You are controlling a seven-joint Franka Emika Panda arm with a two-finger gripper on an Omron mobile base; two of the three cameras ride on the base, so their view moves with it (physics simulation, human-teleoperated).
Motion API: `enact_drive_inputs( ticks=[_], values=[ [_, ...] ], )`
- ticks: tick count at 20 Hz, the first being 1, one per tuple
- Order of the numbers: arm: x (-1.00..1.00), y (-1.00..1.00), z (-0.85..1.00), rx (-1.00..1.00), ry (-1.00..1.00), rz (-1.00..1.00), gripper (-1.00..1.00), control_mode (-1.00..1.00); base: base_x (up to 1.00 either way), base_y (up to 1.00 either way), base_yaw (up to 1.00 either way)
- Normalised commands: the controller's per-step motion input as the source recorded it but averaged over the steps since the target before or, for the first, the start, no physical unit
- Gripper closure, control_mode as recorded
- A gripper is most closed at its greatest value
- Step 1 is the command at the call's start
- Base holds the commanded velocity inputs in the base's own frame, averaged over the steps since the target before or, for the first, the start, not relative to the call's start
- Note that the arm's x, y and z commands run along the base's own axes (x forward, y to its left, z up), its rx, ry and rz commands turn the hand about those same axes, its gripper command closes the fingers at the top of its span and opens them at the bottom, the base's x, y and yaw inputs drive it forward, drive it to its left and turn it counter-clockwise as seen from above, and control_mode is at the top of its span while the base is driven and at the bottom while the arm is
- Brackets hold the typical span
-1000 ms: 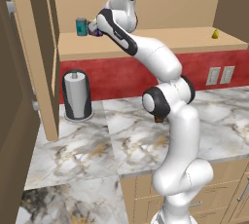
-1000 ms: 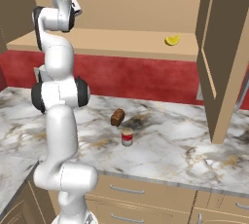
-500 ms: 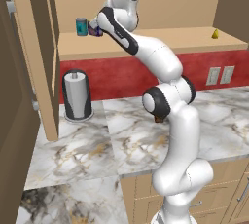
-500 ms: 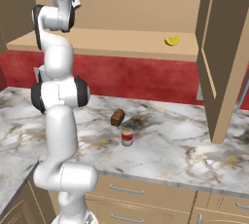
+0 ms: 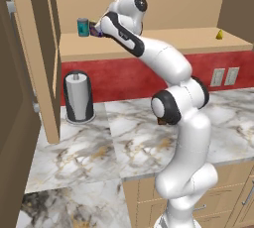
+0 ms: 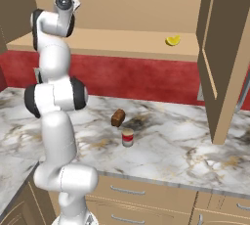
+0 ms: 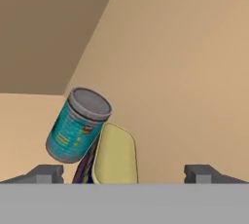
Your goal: Pick the cans from the counter and place them in their designated side in the cabinet.
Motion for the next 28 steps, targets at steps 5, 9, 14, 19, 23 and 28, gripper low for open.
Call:
enact_drive_inputs(
  ticks=[5,9,14,19,23,28],
  values=[
    [-0.23,-0.16,0.17,0.00,-0.22,0.07,-1.00,-1.00,0.00,0.00,0.00],
    [-0.35,-0.23,0.24,0.00,-0.15,0.07,-1.00,-1.00,0.00,0.00,0.00],
    [-0.50,-0.34,0.23,0.00,-0.10,0.06,-1.00,-1.00,0.00,0.00,0.00],
    [-0.66,-0.32,0.08,0.00,-0.04,0.06,-1.00,-1.00,0.00,0.00,0.00],
    [-0.73,-0.26,0.02,0.00,-0.03,0.06,-1.00,-1.00,0.00,0.00,0.00],
    [-0.76,-0.24,0.06,0.00,0.00,0.05,-1.00,-1.00,0.00,0.00,0.00]
  ],
)
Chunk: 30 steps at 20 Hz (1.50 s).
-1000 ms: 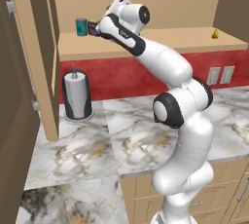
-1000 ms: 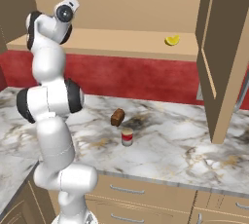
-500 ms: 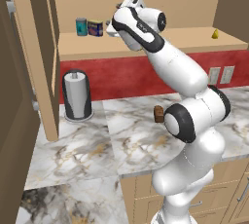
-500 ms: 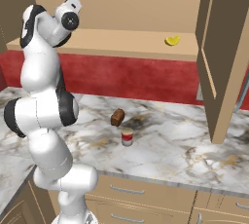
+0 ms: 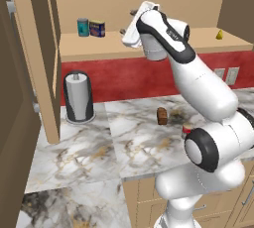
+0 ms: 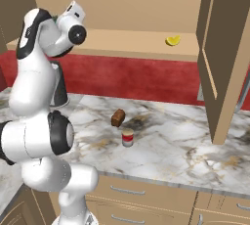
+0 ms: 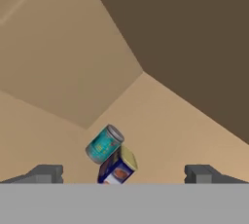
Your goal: Pick the cans from the counter and place them in their designated side in the cabinet.
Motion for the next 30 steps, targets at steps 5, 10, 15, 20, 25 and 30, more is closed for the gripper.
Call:
enact_drive_inputs(
  ticks=[5,10,15,20,25,30],
  values=[
    [-0.75,-0.17,0.08,-0.01,0.00,0.04,-1.00,-1.00,0.00,0.00,0.00],
    [-0.74,-0.07,0.08,-0.04,0.00,0.02,-1.00,-1.00,0.00,0.00,0.00],
    [-0.74,-0.08,0.01,-0.04,0.00,0.02,-1.00,-1.00,0.00,0.00,0.00],
    [-0.77,-0.09,0.00,-0.05,0.00,0.00,-1.00,-1.00,0.00,0.00,0.00],
    [-0.56,-0.02,-0.08,0.01,0.00,0.00,-1.00,-1.00,0.00,0.00,0.00],
    [-0.58,-0.01,-0.06,0.15,0.06,0.00,-1.00,-1.00,0.00,0.00,0.00]
  ],
)
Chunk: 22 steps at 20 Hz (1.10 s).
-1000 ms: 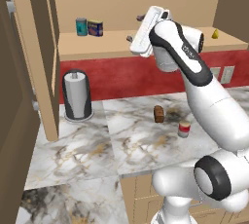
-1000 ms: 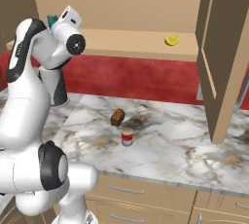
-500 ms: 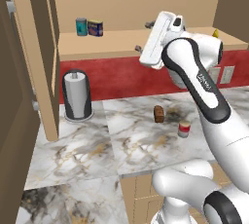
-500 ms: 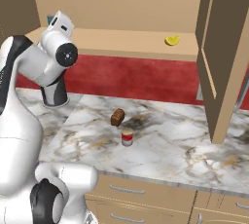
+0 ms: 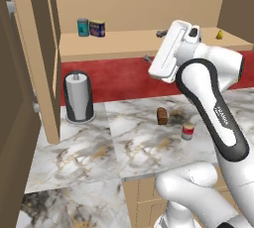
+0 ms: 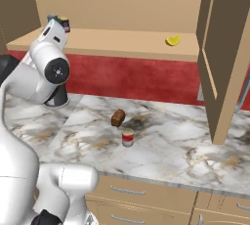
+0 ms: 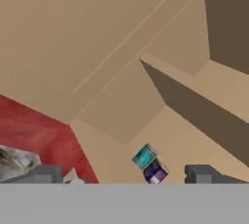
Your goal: Pick the cans from the counter and place them in their designated side in the cabinet.
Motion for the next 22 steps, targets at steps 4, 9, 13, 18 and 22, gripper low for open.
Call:
enact_drive_inputs(
  ticks=[4,9,13,18,22],
  values=[
    [-0.63,-0.03,-0.09,0.10,0.09,0.00,-1.00,-1.00,0.00,0.00,0.00],
    [-0.59,-0.08,-0.09,0.01,0.17,0.00,-1.00,-1.00,0.00,0.00,0.00],
    [-0.57,-0.18,-0.12,-0.04,0.25,0.00,-1.00,-1.00,0.00,0.00,0.00],
    [-0.56,-0.23,-0.18,-0.09,0.29,0.00,-1.00,-1.00,0.00,0.00,0.00],
    [-0.23,-0.20,-0.28,-0.11,0.38,-0.06,-1.00,-1.00,0.00,0.00,0.00]
  ],
)
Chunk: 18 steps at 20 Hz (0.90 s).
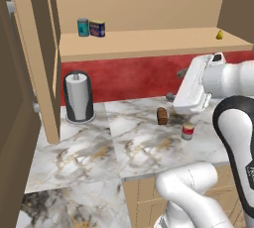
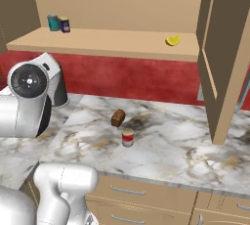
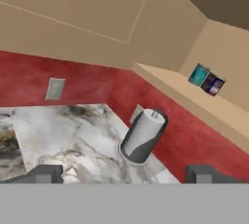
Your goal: Pick the cans from the counter and place them in their designated side in the cabinet.
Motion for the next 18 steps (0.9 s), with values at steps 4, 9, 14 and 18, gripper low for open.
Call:
enact_drive_inputs(
  ticks=[4,9,14,18],
  values=[
    [0.00,-0.07,-0.38,-0.11,0.45,-0.15,-1.00,-1.00,0.00,0.00,0.00],
    [0.02,-0.16,-0.35,-0.04,0.37,-0.30,-1.00,-1.00,0.00,0.00,0.00],
    [0.02,-0.09,-0.37,-0.08,0.11,-0.24,-1.00,-1.00,0.00,0.00,0.00],
    [0.21,0.01,-0.42,0.00,0.00,-0.20,-1.00,-1.00,0.00,0.00,0.00]
  ],
)
